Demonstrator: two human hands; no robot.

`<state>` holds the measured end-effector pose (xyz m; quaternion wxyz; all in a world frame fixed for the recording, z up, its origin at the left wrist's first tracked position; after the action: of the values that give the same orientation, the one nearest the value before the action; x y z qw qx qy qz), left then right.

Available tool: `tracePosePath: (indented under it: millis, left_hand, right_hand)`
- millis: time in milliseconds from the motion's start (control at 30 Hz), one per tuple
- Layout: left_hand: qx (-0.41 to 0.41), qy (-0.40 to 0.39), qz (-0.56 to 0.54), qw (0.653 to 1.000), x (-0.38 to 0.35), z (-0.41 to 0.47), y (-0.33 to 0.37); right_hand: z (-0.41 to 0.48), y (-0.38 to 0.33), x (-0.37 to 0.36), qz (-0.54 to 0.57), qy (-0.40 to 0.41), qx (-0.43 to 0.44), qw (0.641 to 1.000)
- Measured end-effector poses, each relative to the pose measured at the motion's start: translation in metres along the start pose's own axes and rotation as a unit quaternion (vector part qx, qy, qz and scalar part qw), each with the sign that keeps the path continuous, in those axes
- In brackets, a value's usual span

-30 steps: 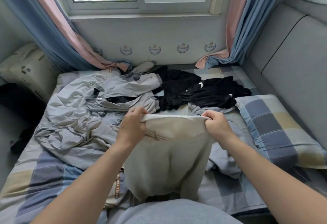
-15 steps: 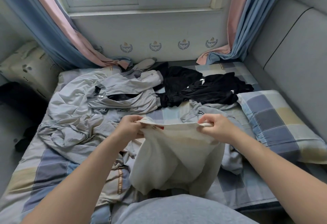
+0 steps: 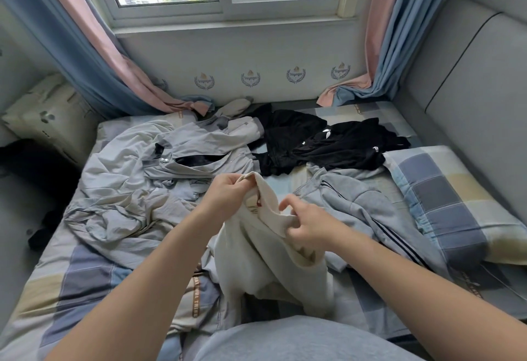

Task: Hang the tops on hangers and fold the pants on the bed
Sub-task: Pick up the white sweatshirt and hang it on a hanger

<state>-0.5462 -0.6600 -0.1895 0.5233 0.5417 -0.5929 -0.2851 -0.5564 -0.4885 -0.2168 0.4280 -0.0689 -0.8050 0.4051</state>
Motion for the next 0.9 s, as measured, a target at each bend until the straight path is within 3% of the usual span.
tracePosePath:
  millis: [67,133,200,300,400,500,667,800,900]
  left_hand:
    - [-0.007,0.003,0.01,1.0,0.003,0.0,0.0]
    - [-0.007,-0.008,0.021,1.0,0.002,0.0,0.0]
    - [-0.012,-0.025,0.041,0.999,-0.001,0.0,-0.001]
    - [-0.05,-0.003,0.132,0.99,0.009,0.005,-0.001]
    - [-0.109,0.042,0.276,0.954,0.017,0.006,0.007]
    - [-0.142,0.049,0.341,0.928,0.016,0.009,0.005]
    - [-0.042,-0.005,0.409,0.912,0.016,0.025,-0.038]
    - [-0.011,-0.051,0.443,0.895,0.017,0.033,-0.064]
    - [-0.002,-0.048,0.376,0.926,0.019,0.039,-0.079]
  right_hand:
    - [-0.003,0.005,0.001,-0.034,0.012,0.0,0.999]
    - [-0.005,-0.004,0.015,-0.016,0.092,0.045,0.995]
    - [-0.009,-0.01,0.034,0.03,0.175,0.079,0.981]
    - [-0.01,0.001,0.063,0.138,0.243,0.048,0.959]
    - [-0.012,0.006,0.09,0.235,0.264,0.054,0.934]
    - [-0.01,0.004,0.107,0.257,0.239,0.071,0.934]
    - [-0.001,0.028,0.115,0.188,0.184,0.033,0.964]
    - [0.0,0.059,0.111,0.045,0.124,-0.025,0.991]
    - [-0.003,0.084,0.116,-0.056,0.168,-0.059,0.982]
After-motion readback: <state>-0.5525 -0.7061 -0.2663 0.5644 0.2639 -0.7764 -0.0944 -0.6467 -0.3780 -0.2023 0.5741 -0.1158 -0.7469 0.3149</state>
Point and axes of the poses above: each hand's wrist, its own z-axis towards the middle knuckle, its own x-axis out of the back of the hand, y = z × x, the point moved 10 cm from there along z, towards the middle knuckle, and after that the axes turned 7 degrees about z, right-handed, at the moved point
